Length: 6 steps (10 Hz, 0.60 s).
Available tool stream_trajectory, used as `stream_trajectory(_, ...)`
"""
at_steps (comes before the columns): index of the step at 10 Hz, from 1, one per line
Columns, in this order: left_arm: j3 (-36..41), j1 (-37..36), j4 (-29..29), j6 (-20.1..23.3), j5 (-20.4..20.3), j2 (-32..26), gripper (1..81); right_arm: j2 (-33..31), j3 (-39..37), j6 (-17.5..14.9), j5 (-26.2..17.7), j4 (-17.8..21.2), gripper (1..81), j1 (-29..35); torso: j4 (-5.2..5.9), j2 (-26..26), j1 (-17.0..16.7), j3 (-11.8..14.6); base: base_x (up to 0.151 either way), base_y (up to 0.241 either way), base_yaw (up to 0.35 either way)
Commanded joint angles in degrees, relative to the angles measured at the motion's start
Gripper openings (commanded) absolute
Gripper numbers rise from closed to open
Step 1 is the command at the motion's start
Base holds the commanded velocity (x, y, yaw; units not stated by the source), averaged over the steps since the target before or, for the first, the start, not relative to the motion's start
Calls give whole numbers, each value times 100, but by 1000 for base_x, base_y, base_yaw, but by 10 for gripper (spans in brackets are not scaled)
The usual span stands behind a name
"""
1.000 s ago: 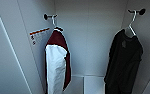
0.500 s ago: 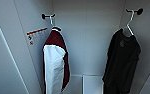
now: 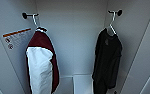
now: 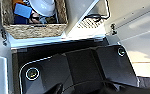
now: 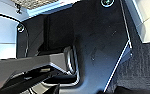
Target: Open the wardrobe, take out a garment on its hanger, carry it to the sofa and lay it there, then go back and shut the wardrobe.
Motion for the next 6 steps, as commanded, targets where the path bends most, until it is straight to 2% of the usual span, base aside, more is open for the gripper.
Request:
stream_trajectory(1,95,-774,-149,-9,381,-64,811,-47,15,0,-307,25,811,278,-478,0,5,0,0,0,0)
stream_trajectory(2,200,-967,-149,-9,502,-65,811,-47,15,0,-307,25,811,295,-172,0,5,0,0,0,0)
stream_trajectory(3,297,-1178,-166,-9,618,-65,811,-47,6,0,-307,25,811,295,-354,0,5,0,0,0,0)
stream_trajectory(4,454,-1459,-236,-9,775,-91,811,-38,6,17,-298,16,811,304,-472,0,5,0,0,0,0)
stream_trajectory(6,1075,-1880,-219,-9,838,-257,811,-3,6,27,-298,-1,811,322,-516,0,5,0,0,0,0)
